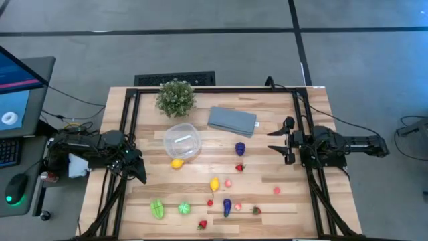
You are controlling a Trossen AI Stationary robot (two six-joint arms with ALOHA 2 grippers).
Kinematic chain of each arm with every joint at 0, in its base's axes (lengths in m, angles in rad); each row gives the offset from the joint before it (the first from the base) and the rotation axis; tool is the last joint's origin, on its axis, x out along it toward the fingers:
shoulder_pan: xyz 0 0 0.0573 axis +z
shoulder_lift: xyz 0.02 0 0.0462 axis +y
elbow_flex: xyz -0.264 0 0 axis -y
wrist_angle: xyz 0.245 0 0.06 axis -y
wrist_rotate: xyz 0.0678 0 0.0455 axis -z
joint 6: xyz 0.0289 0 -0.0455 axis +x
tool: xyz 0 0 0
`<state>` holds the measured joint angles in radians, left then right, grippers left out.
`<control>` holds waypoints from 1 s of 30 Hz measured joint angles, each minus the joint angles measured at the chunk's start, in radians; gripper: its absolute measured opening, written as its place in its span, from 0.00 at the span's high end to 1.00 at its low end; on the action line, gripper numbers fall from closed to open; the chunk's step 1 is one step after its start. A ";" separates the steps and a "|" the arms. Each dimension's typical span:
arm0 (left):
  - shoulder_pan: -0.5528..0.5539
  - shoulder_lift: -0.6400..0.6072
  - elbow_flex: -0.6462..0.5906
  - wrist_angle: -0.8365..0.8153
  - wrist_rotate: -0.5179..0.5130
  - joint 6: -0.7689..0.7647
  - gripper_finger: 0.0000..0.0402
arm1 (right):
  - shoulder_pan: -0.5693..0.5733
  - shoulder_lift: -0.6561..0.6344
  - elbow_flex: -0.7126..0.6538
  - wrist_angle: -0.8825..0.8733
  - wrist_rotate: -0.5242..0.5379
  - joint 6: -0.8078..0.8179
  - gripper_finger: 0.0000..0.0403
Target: Pick and placing Produce into tupperware
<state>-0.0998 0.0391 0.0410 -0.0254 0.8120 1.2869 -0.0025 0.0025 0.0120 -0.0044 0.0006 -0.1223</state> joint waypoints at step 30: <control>0.000 0.000 -0.001 0.009 -0.015 -0.102 0.52 | -0.005 0.000 -0.001 0.006 0.001 0.207 0.35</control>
<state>-0.1001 0.0390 0.0402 -0.0160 0.7974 1.1846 -0.0071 0.0027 0.0114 0.0017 0.0019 0.0848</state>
